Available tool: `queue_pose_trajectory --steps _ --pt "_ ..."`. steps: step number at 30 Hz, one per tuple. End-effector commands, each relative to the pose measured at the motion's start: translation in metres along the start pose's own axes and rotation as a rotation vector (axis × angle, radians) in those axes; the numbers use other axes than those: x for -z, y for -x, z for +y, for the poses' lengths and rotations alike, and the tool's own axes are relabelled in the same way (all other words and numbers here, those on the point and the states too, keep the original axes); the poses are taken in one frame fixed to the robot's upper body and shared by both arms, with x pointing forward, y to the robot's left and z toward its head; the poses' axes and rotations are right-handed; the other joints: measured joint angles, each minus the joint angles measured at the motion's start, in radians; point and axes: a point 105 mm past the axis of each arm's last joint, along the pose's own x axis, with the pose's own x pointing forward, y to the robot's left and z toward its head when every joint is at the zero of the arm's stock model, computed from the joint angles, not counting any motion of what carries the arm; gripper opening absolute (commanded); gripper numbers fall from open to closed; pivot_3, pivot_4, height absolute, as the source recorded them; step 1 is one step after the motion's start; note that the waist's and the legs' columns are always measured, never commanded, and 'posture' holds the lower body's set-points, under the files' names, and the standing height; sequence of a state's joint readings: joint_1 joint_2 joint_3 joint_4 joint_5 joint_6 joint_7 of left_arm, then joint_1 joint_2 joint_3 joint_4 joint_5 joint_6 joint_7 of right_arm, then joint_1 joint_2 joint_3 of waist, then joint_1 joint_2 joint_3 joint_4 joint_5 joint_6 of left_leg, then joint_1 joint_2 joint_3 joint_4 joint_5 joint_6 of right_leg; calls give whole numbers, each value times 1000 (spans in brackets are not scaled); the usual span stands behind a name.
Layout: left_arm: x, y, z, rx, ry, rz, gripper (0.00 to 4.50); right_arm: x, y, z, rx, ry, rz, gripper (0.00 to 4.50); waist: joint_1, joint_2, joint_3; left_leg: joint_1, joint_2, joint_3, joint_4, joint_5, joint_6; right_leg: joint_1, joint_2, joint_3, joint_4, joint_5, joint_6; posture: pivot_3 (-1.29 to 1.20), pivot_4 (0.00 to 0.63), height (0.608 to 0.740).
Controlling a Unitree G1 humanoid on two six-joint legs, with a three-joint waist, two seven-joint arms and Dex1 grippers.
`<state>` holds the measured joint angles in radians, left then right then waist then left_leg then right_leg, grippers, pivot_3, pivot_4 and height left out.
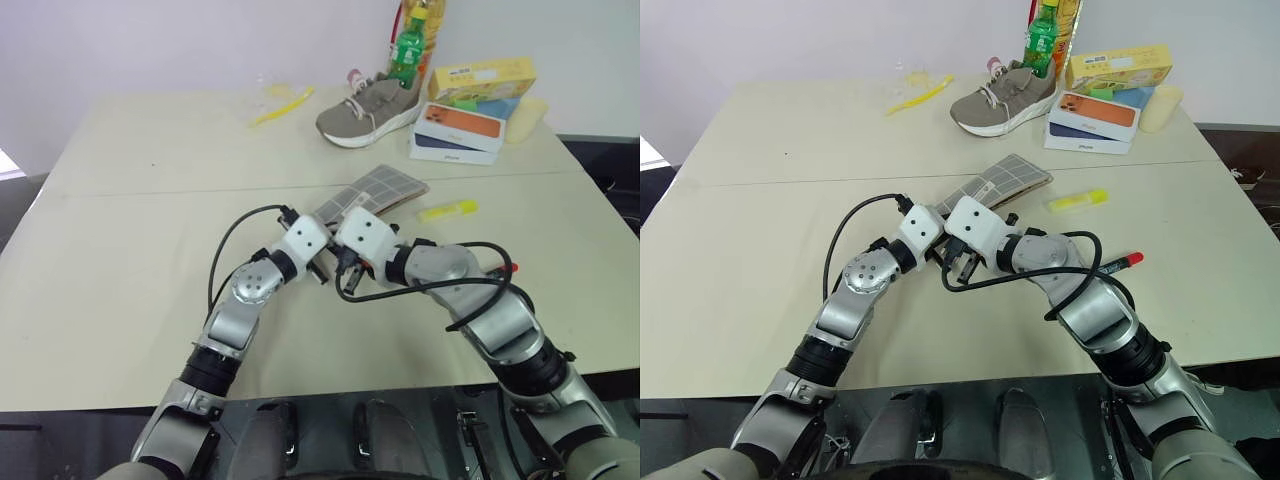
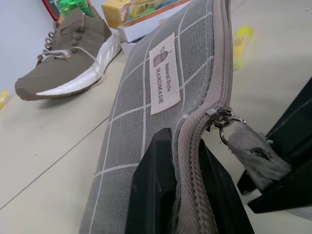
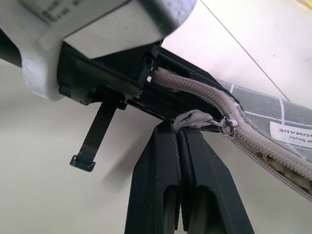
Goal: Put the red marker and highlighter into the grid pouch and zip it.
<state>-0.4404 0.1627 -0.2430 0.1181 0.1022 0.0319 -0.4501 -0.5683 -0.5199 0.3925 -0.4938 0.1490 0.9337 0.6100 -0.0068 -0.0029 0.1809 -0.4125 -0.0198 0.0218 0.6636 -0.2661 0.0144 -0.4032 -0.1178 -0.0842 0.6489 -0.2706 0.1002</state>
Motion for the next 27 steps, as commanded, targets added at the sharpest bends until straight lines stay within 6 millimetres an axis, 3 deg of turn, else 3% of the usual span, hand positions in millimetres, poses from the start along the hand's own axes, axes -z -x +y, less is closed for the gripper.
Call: queue_pose_trajectory --steps 1,6,10,17,21,23,27 --pt "-8 3 13 -39 -40 -24 0 -14 18 -6 -3 2 -67 1827 1 0 0 0 0 0 0 0 0 0 0 0 0 0 0 0 150 740" --pt "2 21 35 -98 -80 18 0 7 51 -50 210 -142 -39 4349 12 0 0 0 0 0 1 0 0 1 0 0 0 0 0 0 150 740" --pt "9 32 41 -110 -88 38 0 34 79 -83 411 -283 55 4441 18 0 0 0 0 0 1 0 0 1 -1 0 -1 0 0 0 150 740" --pt "12 35 35 -59 -110 42 0 76 141 -91 515 -405 208 4441 29 0 0 -2 -1 0 1 -1 2 1 -1 0 -3 0 0 0 150 740" --pt "12 29 29 -39 -98 32 0 82 153 -95 639 -527 206 4441 19 0 0 -1 0 1 1 -1 2 1 -1 0 -2 0 0 0 150 740" --pt "10 26 25 -20 -94 23 0 83 157 -102 773 -570 210 4441 17 0 0 -1 0 1 1 -1 2 0 -1 0 -1 0 0 0 150 740" --pt "9 20 19 9 -86 10 0 97 179 -115 1213 -769 273 4441 20 1 -1 -1 1 1 1 -1 2 -1 -1 1 1 0 0 0 150 740"
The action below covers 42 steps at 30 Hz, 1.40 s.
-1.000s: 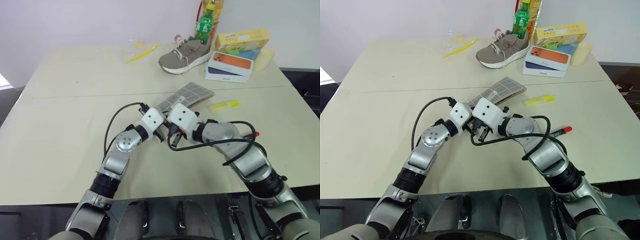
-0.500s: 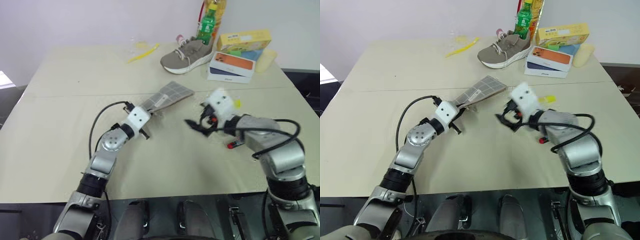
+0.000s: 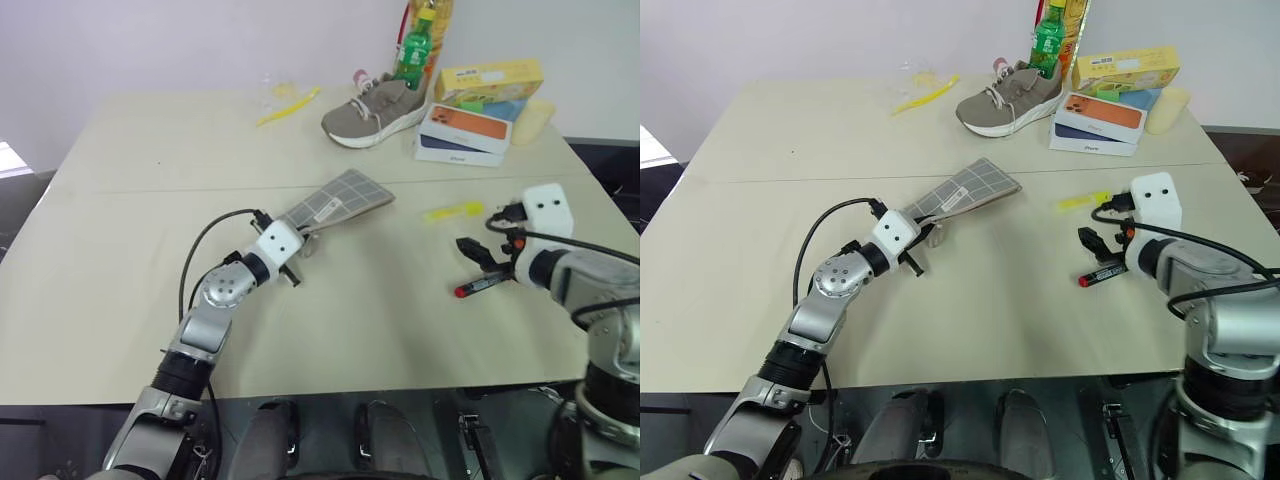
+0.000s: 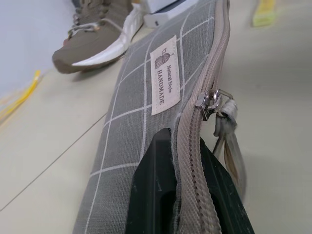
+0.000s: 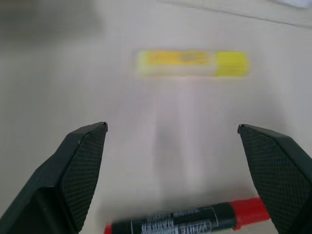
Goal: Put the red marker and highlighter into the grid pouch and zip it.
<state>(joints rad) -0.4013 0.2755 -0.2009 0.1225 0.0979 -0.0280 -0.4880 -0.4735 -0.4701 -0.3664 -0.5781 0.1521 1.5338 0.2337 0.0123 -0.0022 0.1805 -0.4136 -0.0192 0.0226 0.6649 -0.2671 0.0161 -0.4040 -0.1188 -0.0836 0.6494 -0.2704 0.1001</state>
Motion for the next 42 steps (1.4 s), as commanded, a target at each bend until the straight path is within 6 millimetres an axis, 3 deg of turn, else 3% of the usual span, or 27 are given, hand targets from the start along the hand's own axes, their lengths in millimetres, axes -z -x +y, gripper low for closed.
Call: queue_pose_trajectory --steps 1,5,9,12,15,18,24,25,28,31,34,38,41,42 --pt "-10 -5 -3 22 -10 -44 0 1 9 -30 340 -179 -2 4441 2 0 0 0 0 0 0 0 0 -1 0 0 0 0 0 0 150 740" --pt "-10 -8 -6 39 -7 -50 0 18 4 -7 448 -420 63 4441 0 1 -1 -2 -1 0 0 1 -1 -2 0 0 0 0 0 0 150 740" --pt "-10 -10 -7 41 -4 -55 0 33 5 15 516 -532 168 4441 1 1 -1 -5 -1 0 0 4 -7 -5 1 1 1 0 0 0 150 740" --pt "-11 -10 -7 33 3 -62 0 58 5 23 558 -558 291 4441 1 1 -1 -5 -3 -1 0 2 -3 -5 1 0 1 0 0 0 150 740" --pt "-10 -8 -6 24 5 -63 0 69 3 12 599 -586 352 4441 -4 1 -1 -5 -3 0 0 1 -1 -5 1 1 0 0 0 0 150 740" --pt "-10 -7 -4 6 11 -61 0 64 -2 13 558 -568 341 3552 -13 2 -1 -5 -2 0 -1 1 -1 -5 2 1 1 0 0 0 150 740" --pt "-9 -4 -3 -8 10 -57 0 44 -12 25 413 -527 261 381 -27 2 -1 -4 -1 0 -1 1 -2 -5 3 2 2 0 0 0 150 740" --pt "-9 -4 -3 -10 10 -56 0 42 -11 23 422 -508 252 57 -27 2 -1 -4 -1 0 -1 1 -2 -5 3 2 2 0 0 0 150 740" --pt "-9 -3 -2 -13 9 -54 0 32 -7 15 439 -465 196 57 -26 2 -1 -4 -1 0 -1 1 -2 -5 3 2 2 0 0 0 150 740" --pt "-9 -4 -2 -14 8 -54 0 2 -2 9 339 -481 29 57 -25 3 -1 -4 -1 0 -1 1 -2 -5 3 2 2 0 0 0 150 740" --pt "-9 -5 -2 -13 11 -55 0 -3 0 7 322 -498 3 57 -23 3 -1 -4 -1 0 -1 1 -2 -5 3 2 2 0 0 0 150 740" --pt "-9 -6 -3 -9 13 -58 0 -10 1 12 315 -470 -10 1932 -25 3 -1 -4 -1 0 -1 1 -2 -5 3 2 2 0 0 0 150 740" --pt "-9 -7 -3 -8 15 -59 0 3 -1 17 388 -509 67 3403 -26 3 -1 -4 -1 0 -1 1 -2 -5 3 2 2 0 0 0 150 740" --pt "-9 -7 -3 -8 15 -59 0 9 -2 20 405 -519 100 3403 -26 3 -1 -4 -1 0 -1 1 -2 -5 3 2 2 0 0 0 150 740"
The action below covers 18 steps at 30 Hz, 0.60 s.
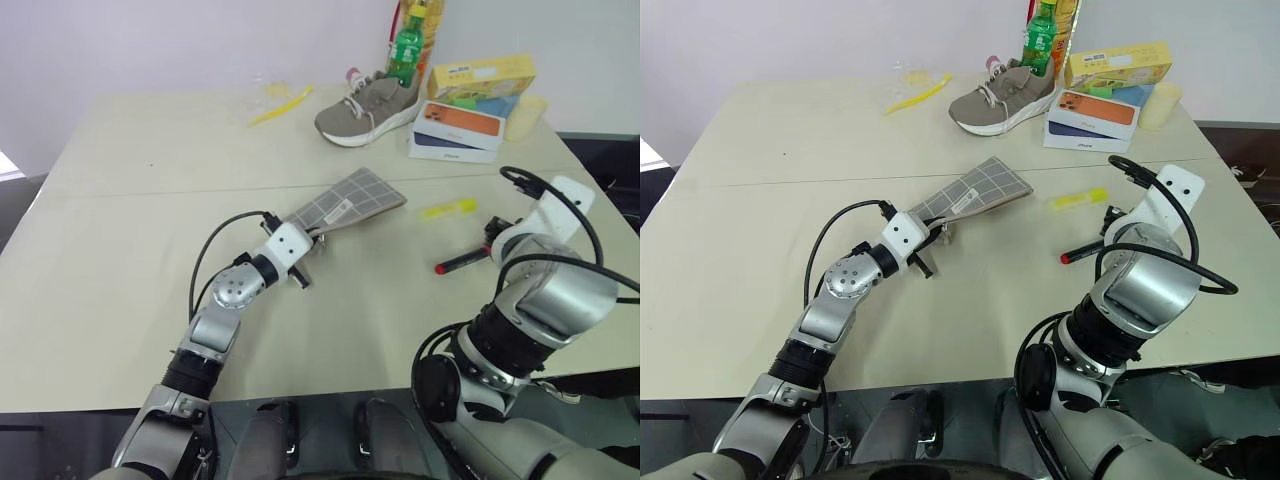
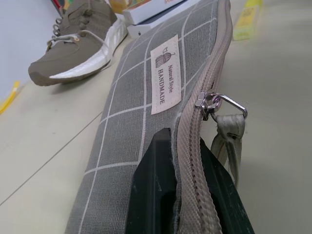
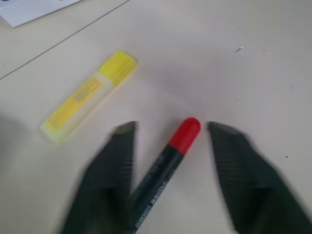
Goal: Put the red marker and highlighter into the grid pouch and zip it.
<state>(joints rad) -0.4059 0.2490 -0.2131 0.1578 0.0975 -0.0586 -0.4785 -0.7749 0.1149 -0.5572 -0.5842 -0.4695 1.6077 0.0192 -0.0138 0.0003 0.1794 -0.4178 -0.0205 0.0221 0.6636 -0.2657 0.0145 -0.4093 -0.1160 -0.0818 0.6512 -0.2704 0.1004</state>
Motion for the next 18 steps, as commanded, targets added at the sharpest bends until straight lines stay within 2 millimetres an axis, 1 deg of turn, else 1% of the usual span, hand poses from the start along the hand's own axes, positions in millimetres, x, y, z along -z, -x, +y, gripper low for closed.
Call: queue_pose_trajectory --steps 1,8,16,18 --pt "-10 -2 4 -16 -2 -43 0 8 3 5 56 -25 41 3403 2 0 0 0 0 1 0 0 0 -1 0 0 0 0 0 0 150 740" --pt "-10 -2 4 -19 -2 -45 0 28 3 29 -43 -86 141 3403 2 0 0 0 0 0 0 0 0 0 -1 0 0 0 0 0 150 740" --pt "-11 -2 5 -22 -3 -48 0 49 -2 38 -33 -172 284 3403 -2 1 0 0 0 1 0 0 0 -1 0 0 0 0 0 0 150 740" --pt "-11 -2 6 -24 -3 -48 0 59 -3 41 -27 -185 338 3403 2 1 0 0 1 0 -1 0 0 0 1 0 0 0 0 0 150 740"
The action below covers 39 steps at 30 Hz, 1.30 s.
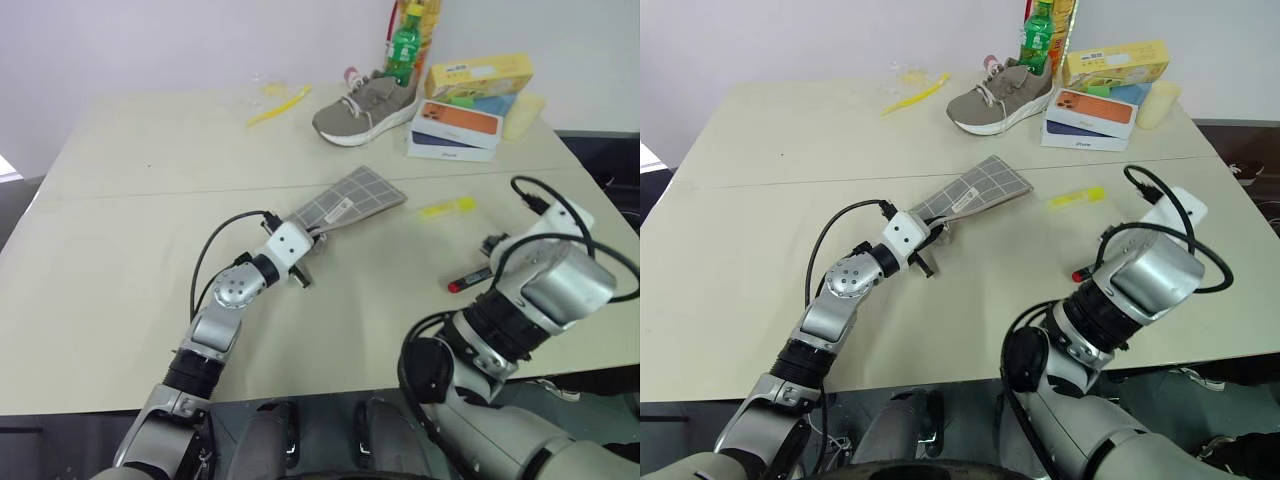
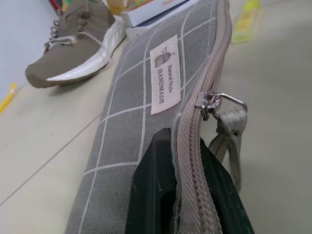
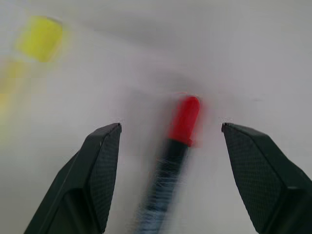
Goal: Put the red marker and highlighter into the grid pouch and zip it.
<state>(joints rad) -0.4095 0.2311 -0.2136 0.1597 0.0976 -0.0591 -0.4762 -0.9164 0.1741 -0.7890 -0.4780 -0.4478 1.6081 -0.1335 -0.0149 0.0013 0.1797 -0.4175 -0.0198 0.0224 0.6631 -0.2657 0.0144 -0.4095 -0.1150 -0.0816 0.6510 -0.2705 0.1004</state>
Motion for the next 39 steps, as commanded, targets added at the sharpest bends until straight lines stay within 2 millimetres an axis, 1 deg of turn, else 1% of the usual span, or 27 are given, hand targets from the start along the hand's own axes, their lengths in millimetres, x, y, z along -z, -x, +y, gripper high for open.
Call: queue_pose_trajectory --steps 1,4,9,14,15,17,19,20,21,22,25,27,28,30,31,33,36,37,38,39 --pt "-9 1 8 -23 -16 -35 0 62 6 42 -113 -8 228 3403 5 0 0 0 0 0 0 0 0 0 0 0 0 0 0 0 150 740" --pt "-8 1 8 -23 -17 -34 0 69 5 43 -115 -18 264 3403 3 0 0 -1 -1 1 0 0 0 0 -1 0 -1 0 0 0 150 740" --pt "-9 1 9 -25 -17 -35 0 72 2 36 -78 -15 277 3403 1 0 0 -1 -1 1 0 0 0 0 -1 0 -1 0 0 0 150 740" --pt "-9 0 9 -23 -17 -36 0 79 1 38 -93 -19 304 3403 2 0 0 -1 -1 1 0 0 0 0 -1 0 0 0 0 0 150 740" --pt "-9 0 9 -23 -17 -36 0 80 1 39 -98 -19 310 3173 1 0 0 -1 -1 1 0 0 0 0 -1 0 0 0 0 0 150 740" --pt "-10 0 9 -23 -17 -37 0 85 0 39 -100 -18 327 2490 2 0 0 -1 -1 1 0 0 0 0 -1 0 0 0 0 0 150 740" --pt "-10 -1 9 -23 -17 -39 0 89 -2 36 -96 -17 341 1460 2 0 0 -1 -1 1 0 0 0 0 -1 0 0 0 0 0 150 740" --pt "-10 -1 9 -23 -17 -39 0 89 -2 36 -96 -17 344 1020 2 0 0 -1 -1 1 0 0 0 0 -1 0 -1 0 0 0 150 740" --pt "-10 -1 9 -24 -18 -39 0 90 -2 35 -96 -20 345 420 2 0 0 -1 -1 1 0 0 0 0 -1 0 -1 0 0 0 150 740" --pt "-10 -1 10 -25 -18 -39 0 89 -2 35 -97 -22 345 252 2 0 0 -1 -1 1 0 0 0 0 -1 0 -1 0 0 0 150 740" --pt "-10 -1 10 -27 -19 -40 0 86 -3 37 -109 -25 337 252 2 0 0 0 -1 1 0 0 0 0 -1 0 -1 0 0 0 150 740" --pt "-11 -1 11 -29 -21 -41 0 76 -3 39 -137 8 286 252 1 0 0 0 -1 1 0 0 0 0 -1 0 -1 0 0 0 150 740" --pt "-11 -1 12 -33 -21 -43 0 67 -2 46 -198 28 248 252 1 0 0 0 -1 1 0 0 0 0 -1 0 -1 0 0 0 150 740" --pt "-12 -1 14 -38 -22 -45 0 57 2 57 -281 55 202 252 -3 0 0 0 -1 1 0 0 0 0 -1 0 0 0 0 0 150 740" --pt "-12 -1 15 -41 -23 -46 0 48 7 66 -360 78 160 252 -2 0 0 0 0 1 0 0 0 0 -1 0 0 0 0 0 150 740" --pt "-12 0 19 -54 -21 -46 0 29 21 85 -517 218 37 252 -5 0 0 0 0 0 -1 0 0 -1 0 0 0 0 0 0 150 740" --pt "-12 2 26 -72 -11 -47 0 20 36 99 -637 425 -82 252 -1 0 0 0 0 0 -2 0 0 0 0 1 -1 0 0 0 150 740" --pt "-12 3 29 -74 -11 -47 0 17 44 104 -683 535 -153 252 2 0 0 0 0 0 -2 0 0 0 0 0 -2 0 0 0 150 740" --pt "-11 5 34 -75 -19 -44 0 9 58 112 -742 748 -319 252 6 0 1 -1 0 0 -2 0 0 0 0 0 -2 0 0 0 150 740" --pt "-11 7 38 -74 -26 -43 0 12 68 116 -787 912 -409 252 8 1 2 -2 -1 -1 0 0 1 0 -1 0 -2 0 0 0 150 740"
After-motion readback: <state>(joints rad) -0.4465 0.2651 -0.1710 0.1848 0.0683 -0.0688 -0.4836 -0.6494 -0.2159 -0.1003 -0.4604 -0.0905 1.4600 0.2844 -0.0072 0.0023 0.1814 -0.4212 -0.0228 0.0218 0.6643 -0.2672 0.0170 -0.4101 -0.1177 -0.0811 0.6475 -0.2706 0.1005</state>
